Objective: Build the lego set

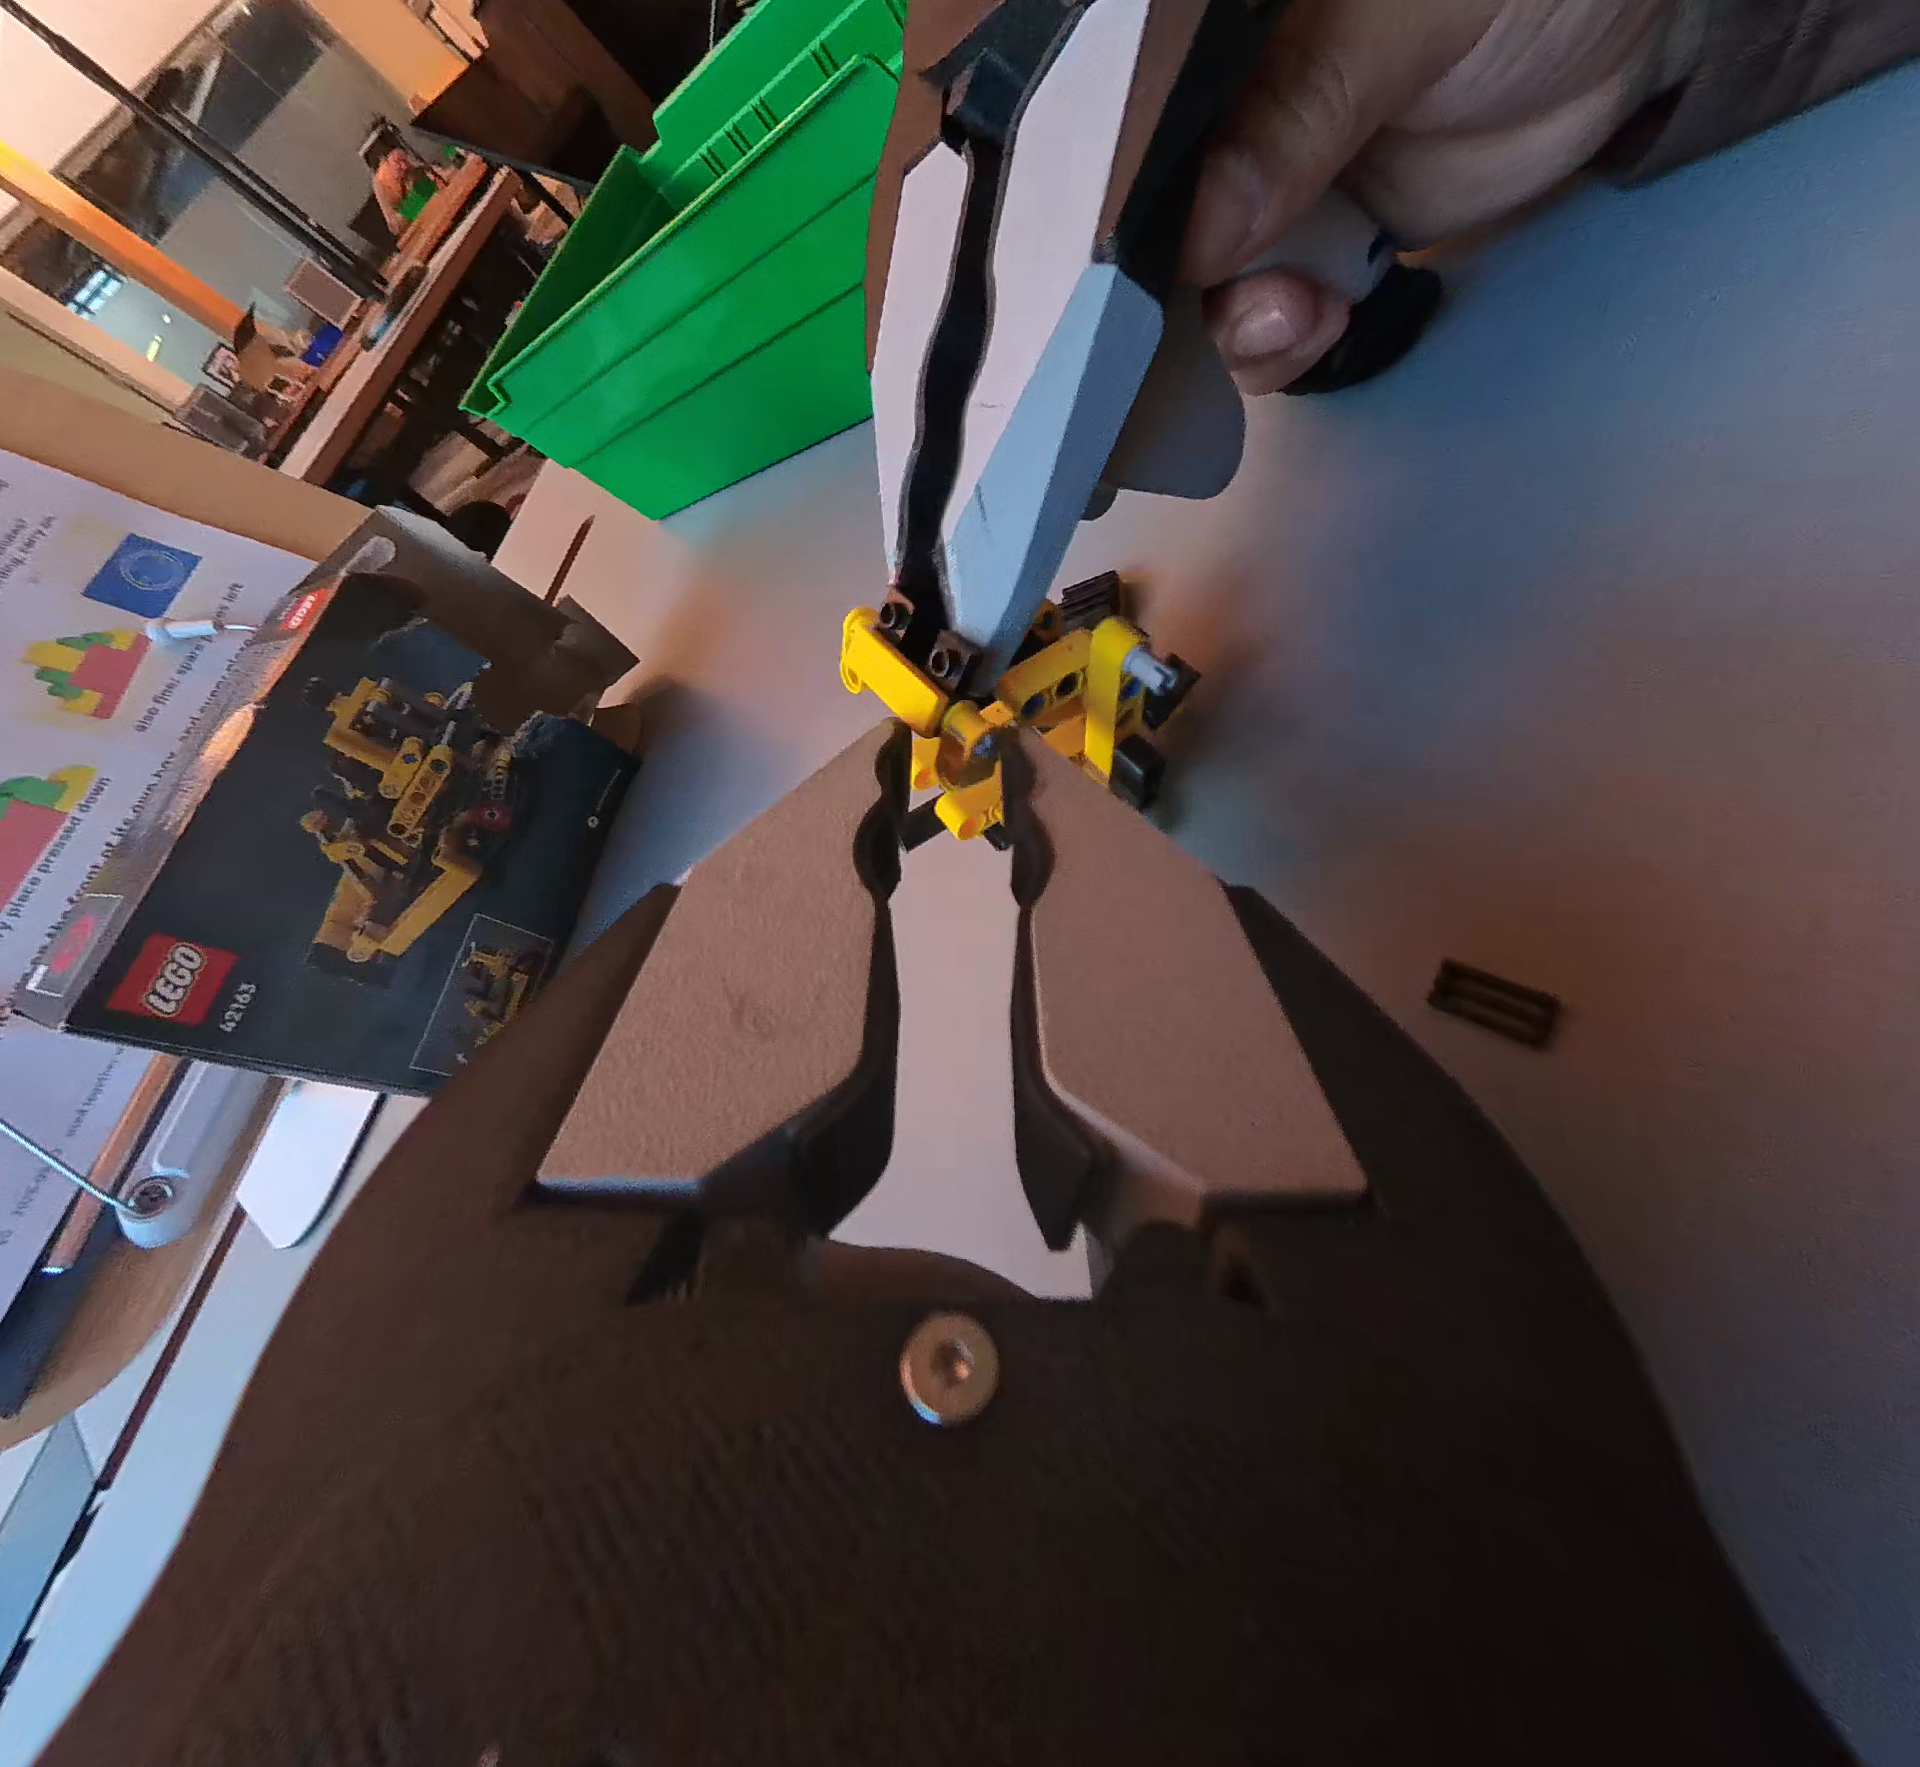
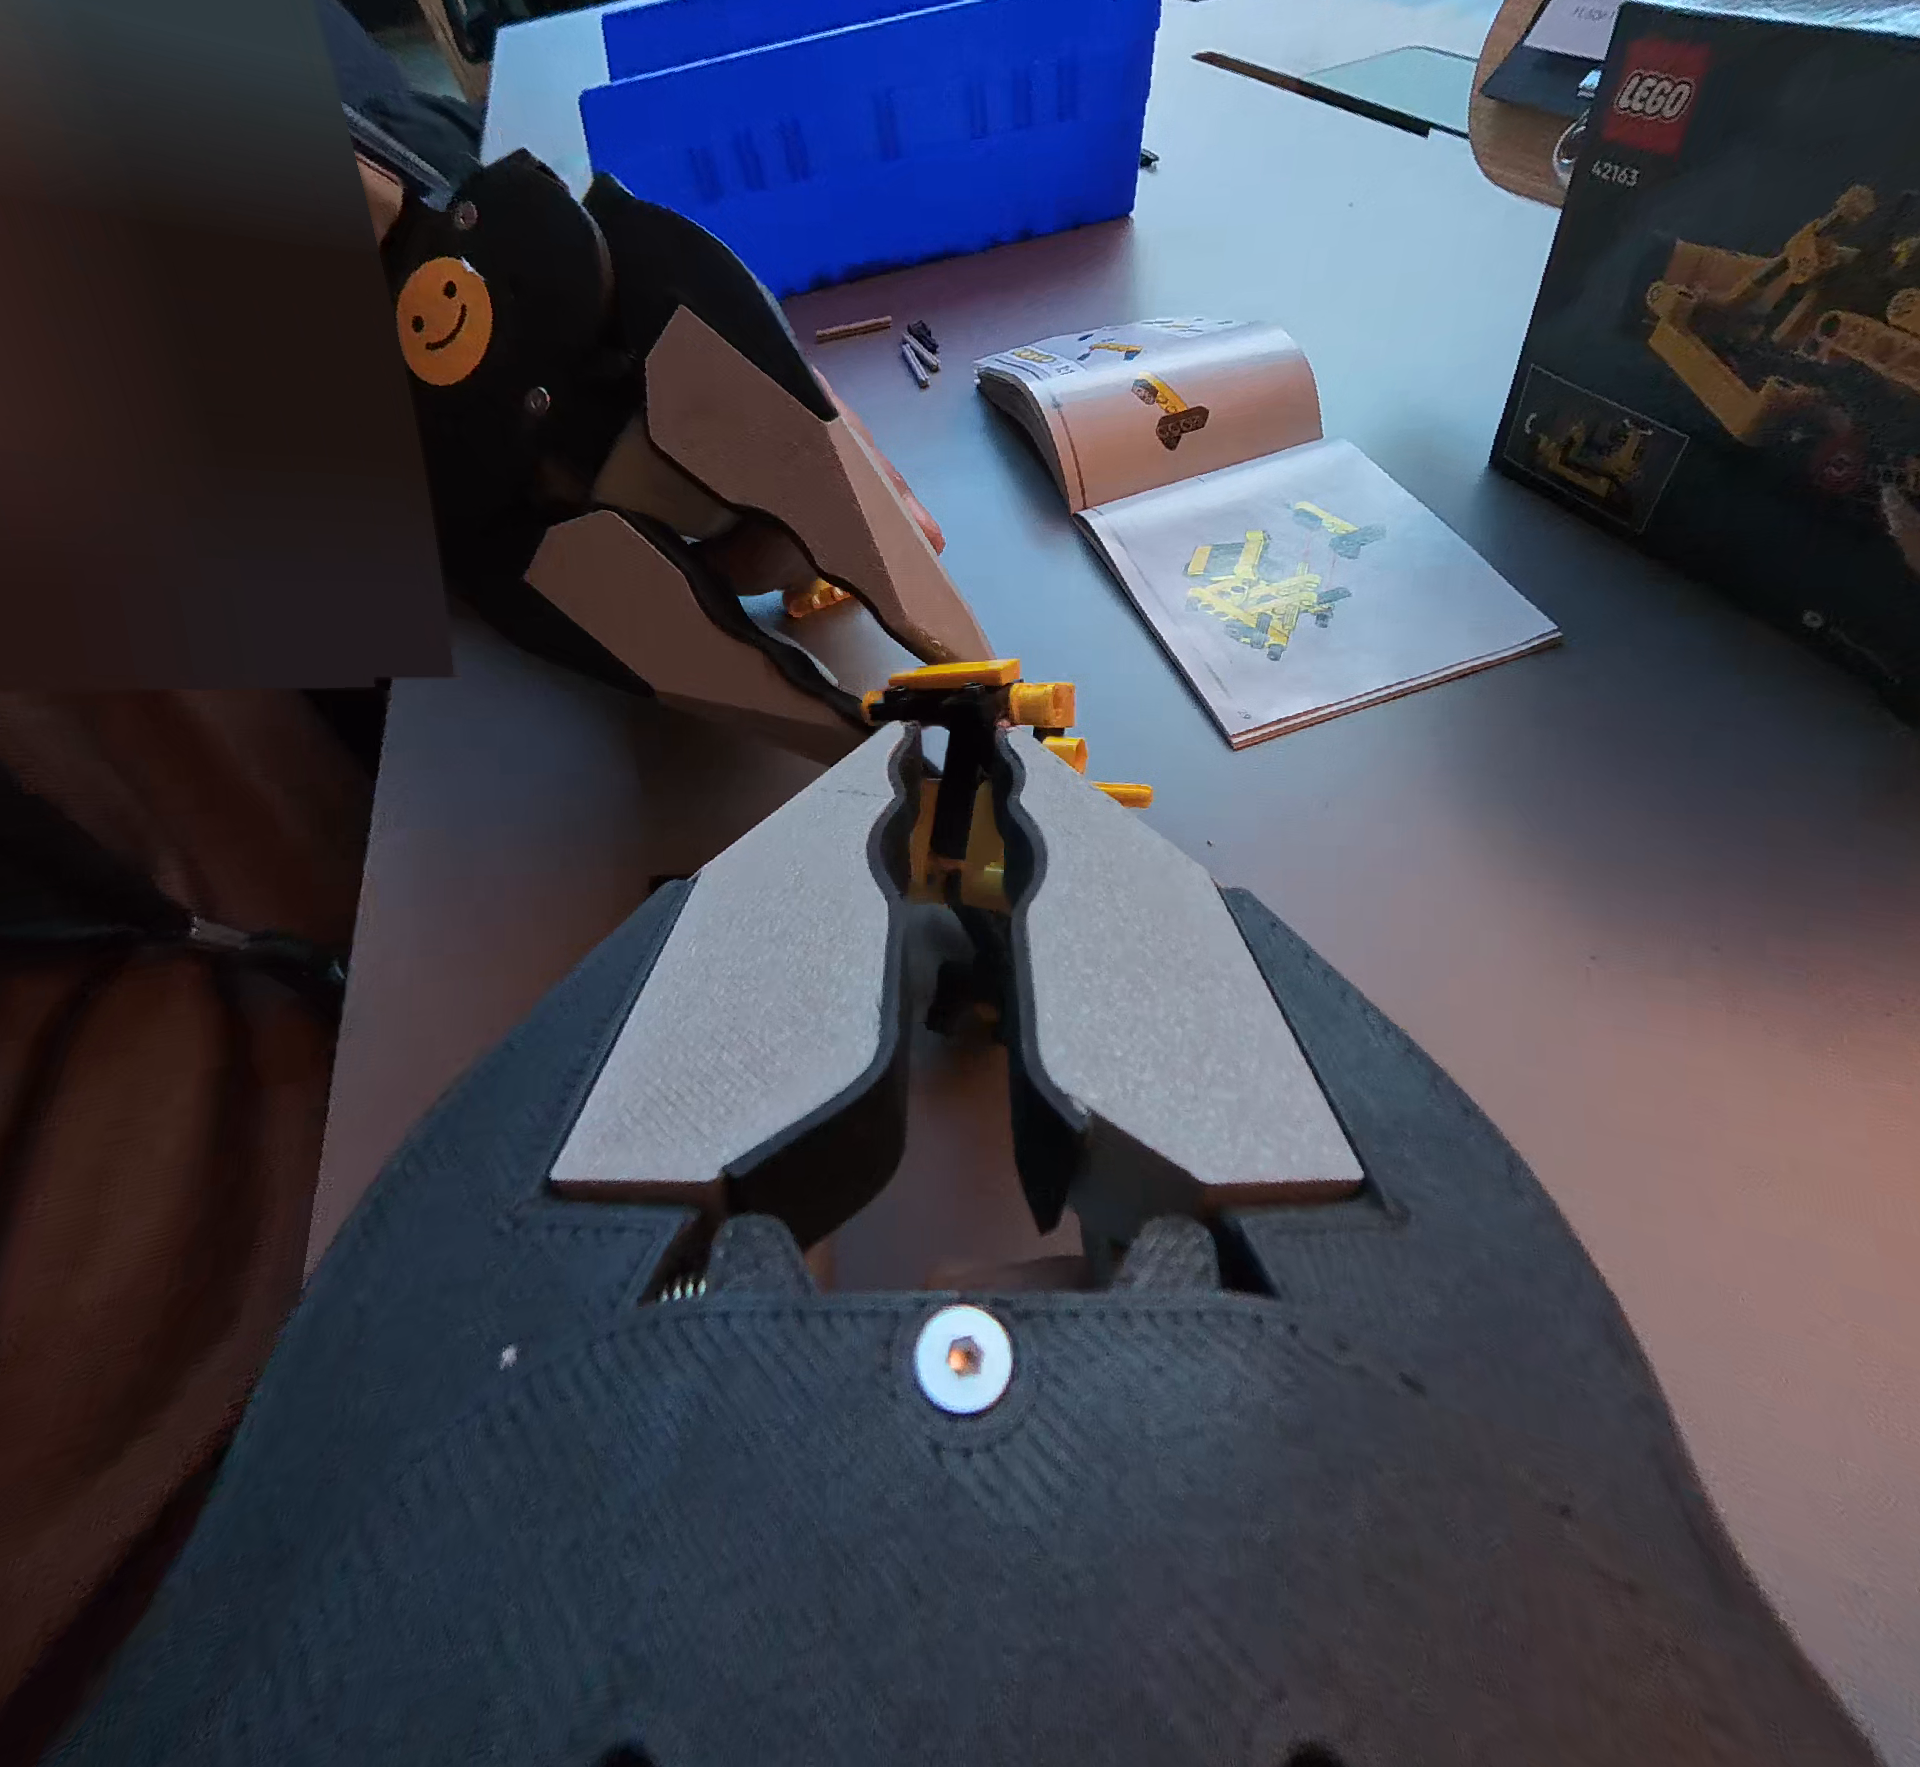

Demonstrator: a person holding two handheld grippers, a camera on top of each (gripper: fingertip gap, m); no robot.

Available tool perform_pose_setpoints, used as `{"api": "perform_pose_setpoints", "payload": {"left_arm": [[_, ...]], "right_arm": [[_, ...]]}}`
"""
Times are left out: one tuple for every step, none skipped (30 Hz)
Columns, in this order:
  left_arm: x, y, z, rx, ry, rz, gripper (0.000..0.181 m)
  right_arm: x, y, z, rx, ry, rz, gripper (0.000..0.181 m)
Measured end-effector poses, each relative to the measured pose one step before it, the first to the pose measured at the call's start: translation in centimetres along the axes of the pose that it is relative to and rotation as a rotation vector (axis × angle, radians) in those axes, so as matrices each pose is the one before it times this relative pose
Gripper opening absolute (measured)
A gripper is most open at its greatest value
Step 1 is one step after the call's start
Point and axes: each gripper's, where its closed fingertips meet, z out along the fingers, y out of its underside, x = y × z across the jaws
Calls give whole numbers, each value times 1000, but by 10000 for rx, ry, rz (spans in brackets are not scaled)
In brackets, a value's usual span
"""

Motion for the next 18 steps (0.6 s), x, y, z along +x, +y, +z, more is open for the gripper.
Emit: {"api": "perform_pose_setpoints", "payload": {"left_arm": [[66, 40, 44, 0, 48, -86, 14], [34, 4, 23, 5, 27, -60, 15], [15, -11, -2, 7, 10, -17, 15], [-4, -25, -10, 3, -2, 3, 15], [-12, -44, -16, 11, -6, -19, 15], [-1, -59, -16, 20, 2, -35, 15], [-7, -46, -16, 21, 4, -23, 15], [-6, -35, -6, 19, -4, -17, 15], [-6, -8, -4, 5, -6, -20, 15], [6, -5, 11, -1, -6, -17, 15], [-3, 9, 3, -1, -9, -6, 15], [1, -1, -9, 2, -13, 5, 15], [3, -16, -7, -3, -13, 13, 15], [-3, -2, -23, -12, -17, 22, 15], [-7, -9, -19, -12, -23, 25, 15], [-6, -15, -7, -8, -20, 21, 15], [0, -18, -7, 3, -13, 8, 15], [0, -6, -6, 4, -3, 1, 15]], "right_arm": [[-2, 10, 1, 1, 69, -84, 10], [-16, 10, -9, -6, 60, -84, 11], [-32, 10, 2, -3, 44, -74, 11], [-25, -2, -9, 7, 35, -65, 11], [-14, -14, -13, 15, 30, -52, 12], [-17, -27, -36, 23, 23, -43, 12], [-14, -25, -18, 22, 18, -33, 12], [1, -10, -4, 11, 12, -14, 12], [5, 1, 0, 0, 5, 2, 12], [9, 3, -4, -2, 2, 4, 12], [6, -2, 1, 1, 4, -1, 12], [-3, -10, -7, 3, 4, -7, 12], [-13, -1, 2, 3, 6, -13, 12], [-4, 0, 1, 2, 11, -17, 12], [0, -14, -3, 5, 9, -14, 12], [0, -6, -9, 9, 5, -10, 12], [-11, -4, -7, 7, 5, -10, 12], [-5, -14, -2, 6, 7, -11, 12]]}}
